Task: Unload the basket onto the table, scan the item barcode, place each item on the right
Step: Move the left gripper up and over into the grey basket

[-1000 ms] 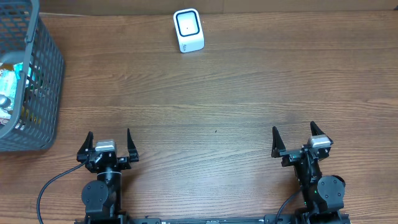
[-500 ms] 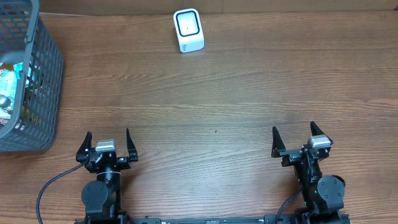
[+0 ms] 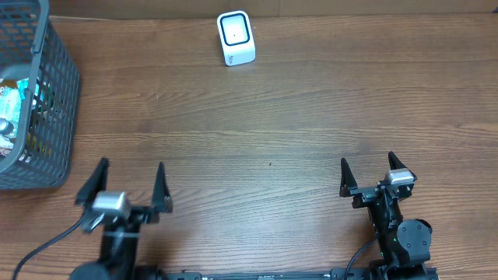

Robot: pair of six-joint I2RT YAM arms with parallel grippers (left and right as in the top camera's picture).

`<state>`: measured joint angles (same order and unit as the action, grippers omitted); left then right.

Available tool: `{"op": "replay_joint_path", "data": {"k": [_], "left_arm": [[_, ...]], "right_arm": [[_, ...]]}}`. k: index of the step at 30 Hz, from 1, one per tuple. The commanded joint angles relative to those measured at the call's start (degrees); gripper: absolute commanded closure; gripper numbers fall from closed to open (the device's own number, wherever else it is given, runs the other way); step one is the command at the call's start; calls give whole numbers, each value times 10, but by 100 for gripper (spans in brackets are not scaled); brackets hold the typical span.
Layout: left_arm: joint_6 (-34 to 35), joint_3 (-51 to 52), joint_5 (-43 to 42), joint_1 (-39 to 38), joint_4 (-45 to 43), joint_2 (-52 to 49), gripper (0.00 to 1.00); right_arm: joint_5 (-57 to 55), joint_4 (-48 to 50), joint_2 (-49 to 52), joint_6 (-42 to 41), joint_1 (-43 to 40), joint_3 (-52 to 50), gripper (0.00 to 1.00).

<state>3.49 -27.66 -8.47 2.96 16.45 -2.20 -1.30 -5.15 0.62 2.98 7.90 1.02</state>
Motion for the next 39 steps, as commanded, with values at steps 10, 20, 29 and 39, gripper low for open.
{"op": "replay_joint_path", "data": {"k": [10, 20, 29, 39], "left_arm": [[-57, -323, -15, -3, 298, -225, 1], [-61, -344, -22, -3, 394, -322, 0], [-30, -349, -45, -3, 396, -336, 0], [-11, -531, -30, -3, 466, -479, 0]], "right_arm": [[1, 4, -5, 1, -2, -6, 0], [1, 4, -5, 1, -2, -6, 0], [1, 4, -5, 1, -2, -6, 0], [1, 4, -5, 1, -2, -6, 0]]}}
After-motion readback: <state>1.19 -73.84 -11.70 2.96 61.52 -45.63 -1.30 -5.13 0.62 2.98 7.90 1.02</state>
